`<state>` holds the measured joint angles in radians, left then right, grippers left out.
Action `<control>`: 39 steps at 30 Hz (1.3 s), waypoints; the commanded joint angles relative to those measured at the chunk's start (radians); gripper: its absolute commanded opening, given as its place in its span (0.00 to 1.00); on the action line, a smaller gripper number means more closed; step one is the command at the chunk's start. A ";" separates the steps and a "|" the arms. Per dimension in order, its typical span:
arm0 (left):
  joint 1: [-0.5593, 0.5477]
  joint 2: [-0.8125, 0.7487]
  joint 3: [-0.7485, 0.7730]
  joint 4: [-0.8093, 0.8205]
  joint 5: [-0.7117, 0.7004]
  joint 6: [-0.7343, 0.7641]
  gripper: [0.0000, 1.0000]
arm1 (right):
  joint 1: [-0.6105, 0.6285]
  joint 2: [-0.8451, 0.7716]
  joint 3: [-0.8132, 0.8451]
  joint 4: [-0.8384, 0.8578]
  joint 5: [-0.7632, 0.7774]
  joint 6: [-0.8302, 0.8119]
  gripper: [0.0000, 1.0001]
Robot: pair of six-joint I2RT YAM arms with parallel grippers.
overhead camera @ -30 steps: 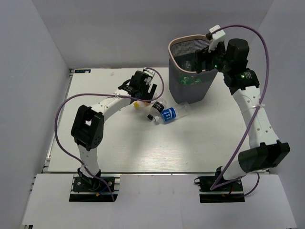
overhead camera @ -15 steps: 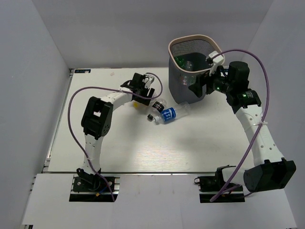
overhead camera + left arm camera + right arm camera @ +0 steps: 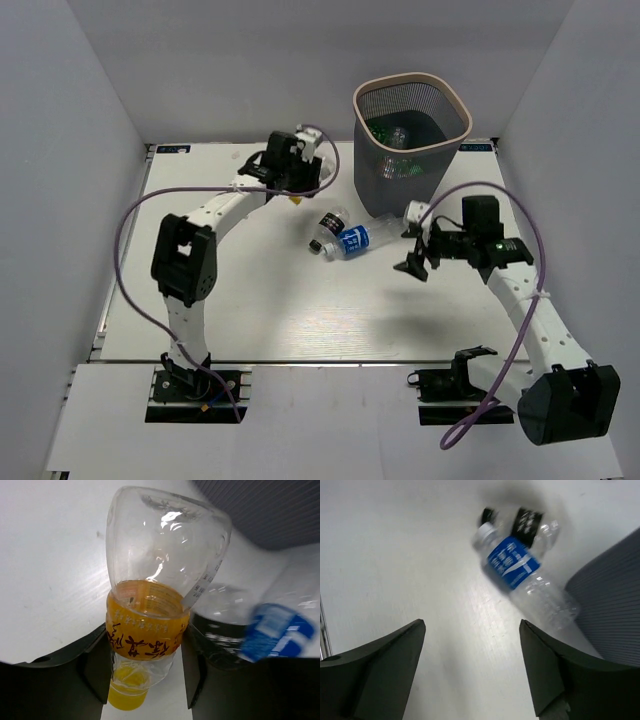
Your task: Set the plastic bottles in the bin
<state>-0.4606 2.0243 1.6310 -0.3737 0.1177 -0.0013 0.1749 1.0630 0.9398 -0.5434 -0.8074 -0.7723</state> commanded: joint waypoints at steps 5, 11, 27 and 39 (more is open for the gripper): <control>-0.020 -0.265 0.116 0.326 0.284 -0.196 0.12 | 0.002 0.005 -0.141 -0.087 0.001 -0.398 0.86; -0.020 -0.176 0.240 0.620 0.457 -0.452 0.11 | 0.005 0.035 -0.151 -0.053 0.004 -0.364 0.84; -0.058 0.301 0.713 0.889 0.395 -0.838 0.82 | 0.006 -0.003 -0.233 0.063 0.013 -0.216 0.90; -0.049 -0.062 0.457 0.598 0.295 -0.582 0.99 | 0.038 0.069 -0.283 0.341 -0.052 -0.515 0.90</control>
<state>-0.5186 2.1853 2.1818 0.3386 0.4587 -0.7101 0.1917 1.1080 0.6540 -0.3473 -0.8223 -1.1553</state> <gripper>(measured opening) 0.990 0.899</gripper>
